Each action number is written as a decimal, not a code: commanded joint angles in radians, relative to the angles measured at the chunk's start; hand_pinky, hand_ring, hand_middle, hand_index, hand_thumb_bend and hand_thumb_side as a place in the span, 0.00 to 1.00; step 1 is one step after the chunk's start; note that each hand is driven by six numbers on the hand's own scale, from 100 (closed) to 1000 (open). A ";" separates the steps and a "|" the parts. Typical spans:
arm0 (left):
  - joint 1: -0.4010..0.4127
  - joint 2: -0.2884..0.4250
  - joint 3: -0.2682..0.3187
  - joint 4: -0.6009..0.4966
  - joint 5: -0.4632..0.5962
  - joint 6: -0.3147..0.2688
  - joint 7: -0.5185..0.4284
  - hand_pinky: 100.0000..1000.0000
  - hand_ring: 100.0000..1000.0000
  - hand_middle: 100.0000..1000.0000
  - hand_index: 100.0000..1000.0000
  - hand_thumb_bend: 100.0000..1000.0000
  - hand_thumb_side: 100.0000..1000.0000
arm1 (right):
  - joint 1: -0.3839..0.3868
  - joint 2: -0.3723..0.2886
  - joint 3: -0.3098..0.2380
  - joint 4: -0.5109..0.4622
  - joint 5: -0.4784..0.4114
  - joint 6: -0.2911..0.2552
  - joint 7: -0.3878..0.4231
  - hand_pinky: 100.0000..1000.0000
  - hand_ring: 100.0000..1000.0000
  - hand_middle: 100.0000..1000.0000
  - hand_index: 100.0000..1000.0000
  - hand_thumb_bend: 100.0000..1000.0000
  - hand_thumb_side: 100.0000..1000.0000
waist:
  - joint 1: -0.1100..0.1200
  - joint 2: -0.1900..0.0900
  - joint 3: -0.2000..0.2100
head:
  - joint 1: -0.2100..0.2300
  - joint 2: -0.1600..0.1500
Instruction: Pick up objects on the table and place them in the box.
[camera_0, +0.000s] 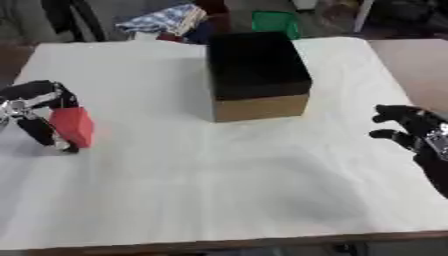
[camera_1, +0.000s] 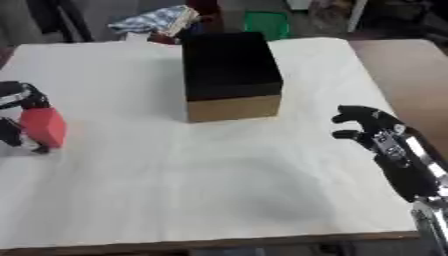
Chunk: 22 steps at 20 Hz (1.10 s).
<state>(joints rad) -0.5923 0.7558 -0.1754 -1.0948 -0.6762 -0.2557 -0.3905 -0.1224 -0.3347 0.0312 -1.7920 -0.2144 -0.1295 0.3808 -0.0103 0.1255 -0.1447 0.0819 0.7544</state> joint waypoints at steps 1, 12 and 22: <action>-0.035 0.034 0.023 -0.056 0.017 0.005 0.018 0.58 0.35 0.09 0.24 0.67 0.09 | -0.005 -0.022 -0.006 -0.016 -0.001 -0.004 0.004 0.75 1.00 0.68 0.81 0.00 0.72 | 0.001 -0.017 0.000 | 0.000 -0.010; -0.241 -0.064 0.011 -0.071 0.002 0.045 0.086 0.57 0.36 0.08 0.24 0.65 0.10 | 0.001 -0.025 0.002 -0.015 -0.007 -0.006 0.011 0.75 1.00 0.68 0.81 0.00 0.72 | -0.004 -0.033 -0.011 | 0.014 -0.010; -0.414 -0.236 0.049 0.028 -0.102 0.121 0.201 0.54 0.36 0.09 0.25 0.66 0.07 | -0.026 -0.021 0.053 -0.013 -0.010 0.007 0.059 0.75 1.00 0.68 0.81 0.00 0.73 | 0.017 -0.021 -0.127 | 0.070 -0.042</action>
<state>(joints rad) -0.9787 0.5276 -0.1438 -1.0769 -0.7587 -0.1489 -0.2102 -0.1349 -0.3364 0.0813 -1.7919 -0.2215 -0.1225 0.4311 0.0109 0.1176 -0.2765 0.1447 0.7274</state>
